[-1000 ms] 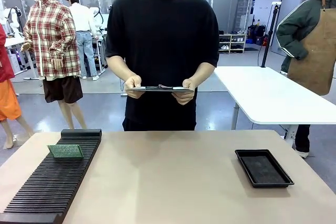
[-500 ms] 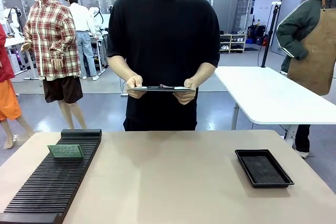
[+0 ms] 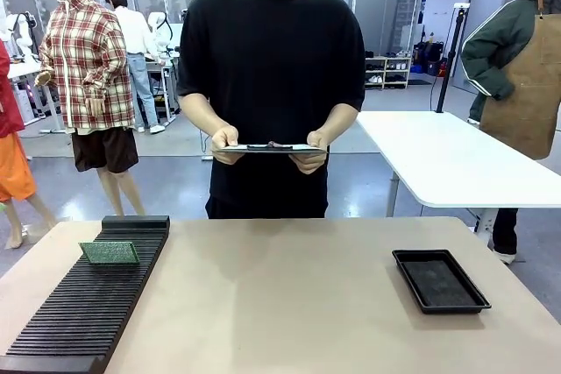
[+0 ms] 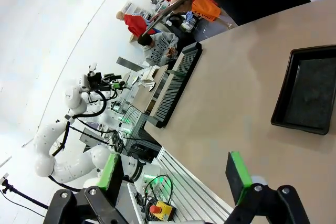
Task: Inspect the PCB.
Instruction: Pick up the Blank PCB and present it to the human.
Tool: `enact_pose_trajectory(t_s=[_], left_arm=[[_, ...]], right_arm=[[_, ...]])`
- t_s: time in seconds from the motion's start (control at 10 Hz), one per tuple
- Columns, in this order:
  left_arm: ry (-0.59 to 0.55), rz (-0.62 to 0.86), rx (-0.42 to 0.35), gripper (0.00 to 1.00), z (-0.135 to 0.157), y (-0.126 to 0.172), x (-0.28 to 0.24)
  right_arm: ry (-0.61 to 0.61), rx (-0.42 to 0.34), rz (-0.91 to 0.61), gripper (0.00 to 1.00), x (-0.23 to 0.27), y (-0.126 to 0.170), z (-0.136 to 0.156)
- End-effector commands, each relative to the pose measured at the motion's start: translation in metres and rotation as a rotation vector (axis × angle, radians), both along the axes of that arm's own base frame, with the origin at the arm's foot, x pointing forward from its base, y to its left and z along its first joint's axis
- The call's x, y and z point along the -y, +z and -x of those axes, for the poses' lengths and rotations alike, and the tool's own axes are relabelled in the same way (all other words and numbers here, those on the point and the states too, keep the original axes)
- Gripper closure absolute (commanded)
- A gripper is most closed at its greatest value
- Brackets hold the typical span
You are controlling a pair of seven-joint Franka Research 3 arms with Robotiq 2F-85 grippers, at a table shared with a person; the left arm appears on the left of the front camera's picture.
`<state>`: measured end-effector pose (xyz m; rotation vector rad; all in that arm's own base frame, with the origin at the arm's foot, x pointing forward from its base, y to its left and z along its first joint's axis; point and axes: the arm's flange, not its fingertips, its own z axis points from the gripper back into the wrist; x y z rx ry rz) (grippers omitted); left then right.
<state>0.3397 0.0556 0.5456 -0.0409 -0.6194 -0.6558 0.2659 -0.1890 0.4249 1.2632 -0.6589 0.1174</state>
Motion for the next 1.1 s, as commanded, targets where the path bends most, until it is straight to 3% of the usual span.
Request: enact_pose_trajectory(t_s=[0.0,0.2,0.4,0.5,0.9,1.0], left_arm=[[-0.064,-0.261,0.049,0.0,-0.033,-0.024,0.015],[-0.176,-0.391,0.064,0.0,-0.048,-0.043,0.038],[-0.217,-0.37,0.009,0.0,-0.048,-0.05,0.043],[-0.214,-0.393,0.035,0.0,-0.05,-0.04,0.05],[-0.231,-0.387,0.032,0.0,-0.052,-0.044,0.048],[-0.352,-0.486,0.005,0.0,-0.064,-0.05,0.066]], right_arm=[[0.003,0.019,-0.004,0.0,0.001,0.0,0.001],[0.003,0.019,-0.004,0.0,0.001,0.0,0.001],[0.003,0.019,-0.004,0.0,0.001,0.0,0.001],[0.003,0.019,-0.004,0.0,0.001,0.0,0.001],[0.003,0.019,-0.004,0.0,0.001,0.0,0.001],[0.003,0.019,-0.004,0.0,0.001,0.0,0.001]])
